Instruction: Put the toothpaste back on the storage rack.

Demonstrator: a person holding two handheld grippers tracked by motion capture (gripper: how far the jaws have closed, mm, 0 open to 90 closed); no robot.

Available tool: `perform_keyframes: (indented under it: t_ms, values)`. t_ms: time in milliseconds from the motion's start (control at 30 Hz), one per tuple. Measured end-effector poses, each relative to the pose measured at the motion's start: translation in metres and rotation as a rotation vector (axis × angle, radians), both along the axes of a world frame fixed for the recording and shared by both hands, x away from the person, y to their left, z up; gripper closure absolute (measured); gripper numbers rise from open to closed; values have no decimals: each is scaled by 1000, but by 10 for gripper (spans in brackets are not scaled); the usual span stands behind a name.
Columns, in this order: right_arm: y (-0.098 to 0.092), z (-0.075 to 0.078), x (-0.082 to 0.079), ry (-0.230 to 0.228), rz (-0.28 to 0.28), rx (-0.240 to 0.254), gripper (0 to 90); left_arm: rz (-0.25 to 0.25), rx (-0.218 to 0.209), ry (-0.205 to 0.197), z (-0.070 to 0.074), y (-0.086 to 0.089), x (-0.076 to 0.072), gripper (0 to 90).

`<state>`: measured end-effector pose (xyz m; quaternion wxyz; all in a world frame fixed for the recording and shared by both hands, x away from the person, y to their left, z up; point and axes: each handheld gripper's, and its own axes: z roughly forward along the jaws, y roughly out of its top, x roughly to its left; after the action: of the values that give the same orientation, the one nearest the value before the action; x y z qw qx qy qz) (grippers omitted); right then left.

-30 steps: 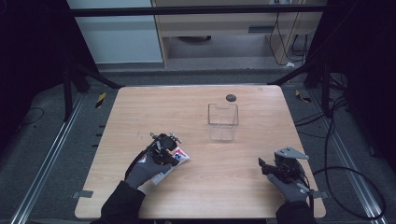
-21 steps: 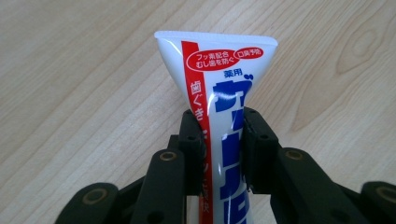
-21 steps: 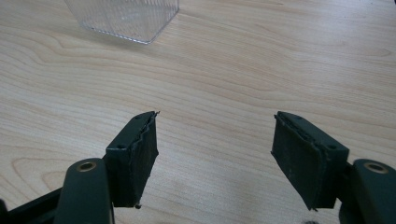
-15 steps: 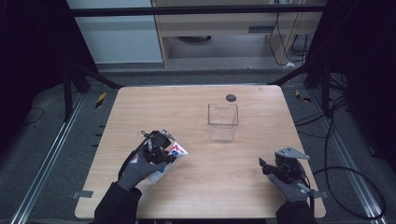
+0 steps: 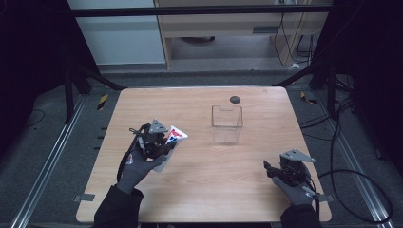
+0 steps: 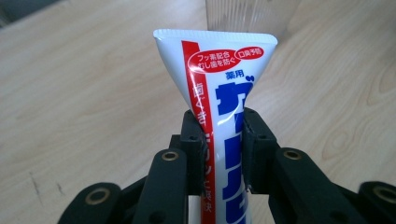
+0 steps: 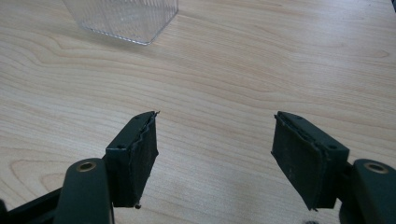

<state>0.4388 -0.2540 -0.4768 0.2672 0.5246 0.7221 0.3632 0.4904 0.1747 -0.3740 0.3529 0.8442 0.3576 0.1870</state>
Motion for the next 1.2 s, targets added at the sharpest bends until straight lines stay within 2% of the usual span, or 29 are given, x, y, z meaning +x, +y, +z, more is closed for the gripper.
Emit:
perform_keyframes:
  t_ms: [100, 167, 333, 367, 567, 600, 800, 900, 933, 1067, 1133, 1200]
  values:
    - [1, 1, 0, -4, -1, 2, 307, 19, -22, -48, 4, -1, 0, 731]
    - [1, 1, -1, -7, -2, 3, 306, 25, -37, -57, 9, -1, 3, 731]
    - [0, 1, -1, -13, -8, 3, 304, 48, -88, -122, 17, -5, 10, 731]
    - [0, 1, -1, -14, -7, 1, 304, 48, -88, -122, 17, -5, 10, 731]
    - [0, 1, -1, -15, -7, 3, 304, 81, -171, -191, 26, -10, 19, 732]
    - [0, 1, -1, -15, -7, 3, 304, 81, -171, -191, 26, -10, 19, 732]
    - [0, 0, 0, -13, -4, 2, 304, 103, -251, -243, 30, -20, 27, 732]
    - [1, 0, -1, -12, -2, 4, 304, 119, -271, -269, 30, -25, 31, 732]
    - [1, 0, 0, -11, 0, 2, 305, 122, -297, -276, 29, -28, 34, 733]
    - [1, -1, 0, -12, 3, -1, 305, 124, -324, -281, 31, -32, 40, 732]
    - [2, -1, 1, -11, 5, 0, 305, 133, -358, -295, 32, -35, 46, 732]
    - [2, -1, 0, -9, 5, 3, 305, 136, -367, -303, 33, -37, 47, 732]
